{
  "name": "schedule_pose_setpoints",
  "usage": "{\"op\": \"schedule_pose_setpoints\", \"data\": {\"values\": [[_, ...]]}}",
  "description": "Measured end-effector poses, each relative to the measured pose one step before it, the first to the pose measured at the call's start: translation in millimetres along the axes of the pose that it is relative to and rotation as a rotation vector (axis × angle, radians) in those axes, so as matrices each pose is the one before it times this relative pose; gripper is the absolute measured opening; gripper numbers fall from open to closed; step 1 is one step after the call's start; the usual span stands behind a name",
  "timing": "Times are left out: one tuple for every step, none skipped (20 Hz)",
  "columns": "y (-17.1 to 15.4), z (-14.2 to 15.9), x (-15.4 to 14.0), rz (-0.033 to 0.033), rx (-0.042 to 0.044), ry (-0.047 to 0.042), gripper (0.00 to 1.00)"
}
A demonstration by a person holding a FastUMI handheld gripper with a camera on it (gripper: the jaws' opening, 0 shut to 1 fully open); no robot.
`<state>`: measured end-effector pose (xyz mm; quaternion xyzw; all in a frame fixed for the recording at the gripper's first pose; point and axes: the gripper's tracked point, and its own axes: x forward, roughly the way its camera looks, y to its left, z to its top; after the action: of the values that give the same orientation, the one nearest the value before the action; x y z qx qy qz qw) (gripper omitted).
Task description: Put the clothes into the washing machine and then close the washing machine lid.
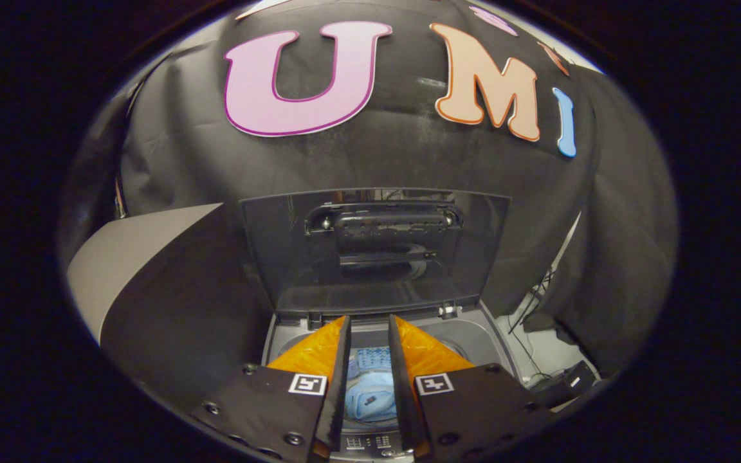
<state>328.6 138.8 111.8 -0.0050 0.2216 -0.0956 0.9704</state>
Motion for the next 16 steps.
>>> {"op": "schedule_pose_setpoints", "data": {"values": [[0.93,0.73,0.63,0.00443,-0.00065,-0.00239,0.36],[0.99,1.12,0.71,0.00331,-0.00096,-0.00307,0.36],[1.73,2.38,1.14,0.00526,-0.00166,-0.00503,0.36],[1.95,2.71,1.11,0.00198,-0.0015,-0.00809,0.36],[1.01,3.91,1.1,0.00283,-0.00291,-0.00928,0.36],[0.76,5.28,0.61,-0.00275,-0.00127,-0.01101,0.36],[0.26,6.21,-0.4,-0.0021,0.00014,-0.01029,0.37],[0.62,6.16,2.67,-0.00294,0.00126,-0.01287,0.37],[0.99,8.31,2.13,0.00097,-0.00188,-0.01409,0.44],[3.73,8.78,1.53,0.00754,0.00009,-0.01579,0.52],[1.65,9.62,1.65,-0.00063,-0.00559,-0.01622,0.59],[1.62,10.59,4.01,0.00175,-0.00476,-0.02246,0.65],[2.88,13.11,1.89,0.00231,-0.00141,-0.02245,0.72],[4.33,13.77,2.6,0.00255,-0.00119,-0.02241,0.78],[5.13,14.27,2.29,0.00576,0.00054,-0.02601,0.85],[4.08,13.76,-0.78,0.00321,-0.00019,-0.02513,0.92]]}}
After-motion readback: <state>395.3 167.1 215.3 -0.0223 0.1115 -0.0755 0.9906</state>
